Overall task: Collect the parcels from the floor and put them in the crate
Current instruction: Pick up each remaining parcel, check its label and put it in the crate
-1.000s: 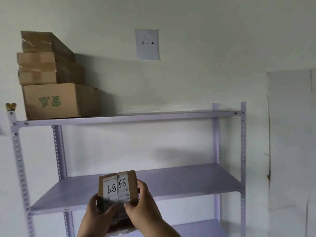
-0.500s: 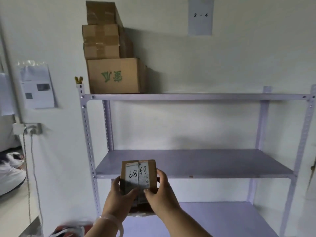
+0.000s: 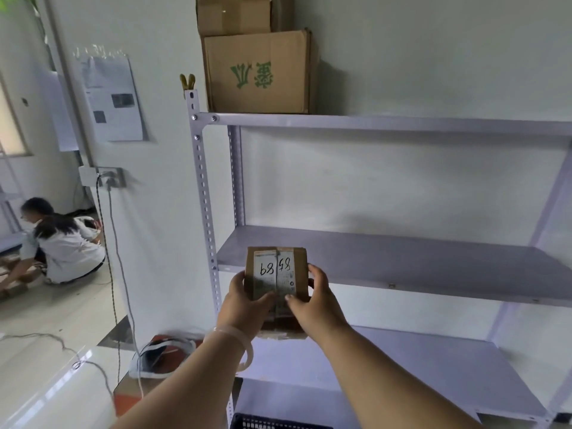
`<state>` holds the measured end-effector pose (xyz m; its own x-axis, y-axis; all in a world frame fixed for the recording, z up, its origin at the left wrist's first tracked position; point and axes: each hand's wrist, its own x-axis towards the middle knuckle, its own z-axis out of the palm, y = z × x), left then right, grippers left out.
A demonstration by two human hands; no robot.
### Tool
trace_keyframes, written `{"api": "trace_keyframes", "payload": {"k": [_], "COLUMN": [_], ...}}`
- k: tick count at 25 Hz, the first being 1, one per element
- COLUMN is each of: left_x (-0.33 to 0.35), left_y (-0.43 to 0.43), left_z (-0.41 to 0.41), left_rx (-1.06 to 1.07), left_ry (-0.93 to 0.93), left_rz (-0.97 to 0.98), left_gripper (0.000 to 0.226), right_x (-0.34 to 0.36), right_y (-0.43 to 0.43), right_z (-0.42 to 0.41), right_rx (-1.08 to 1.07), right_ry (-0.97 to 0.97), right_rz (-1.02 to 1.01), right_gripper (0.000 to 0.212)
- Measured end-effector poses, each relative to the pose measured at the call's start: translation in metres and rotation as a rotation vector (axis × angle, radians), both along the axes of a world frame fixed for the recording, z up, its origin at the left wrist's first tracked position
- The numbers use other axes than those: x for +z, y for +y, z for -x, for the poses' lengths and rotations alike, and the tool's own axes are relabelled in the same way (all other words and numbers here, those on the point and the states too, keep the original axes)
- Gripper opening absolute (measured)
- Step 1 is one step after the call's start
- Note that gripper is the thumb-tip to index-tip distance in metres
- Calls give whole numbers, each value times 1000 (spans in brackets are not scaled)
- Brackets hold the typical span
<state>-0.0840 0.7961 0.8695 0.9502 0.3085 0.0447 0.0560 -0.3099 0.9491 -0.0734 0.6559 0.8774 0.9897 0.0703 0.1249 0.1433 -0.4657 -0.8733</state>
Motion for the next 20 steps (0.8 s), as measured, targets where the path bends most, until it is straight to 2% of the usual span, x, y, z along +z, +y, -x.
{"api": "trace_keyframes", "payload": {"k": [5,12,20], "left_x": [6,-14,-85], "left_y": [0,19,48], "left_z": [-12,-44,-89], "left_rx": [25,-27,-190], "left_ry": [-15,16,115], "left_rz": [-10,2,23], "left_gripper": [51,51,51], "right_x": [14,-5,-77], "right_y": [-5,14,44], "right_z": [-14,-35,-68], "right_rx": [12,-18,-175], "right_ry": [-16,22,136], "right_rz": [8,36,68], "right_gripper": [69,68,69]}}
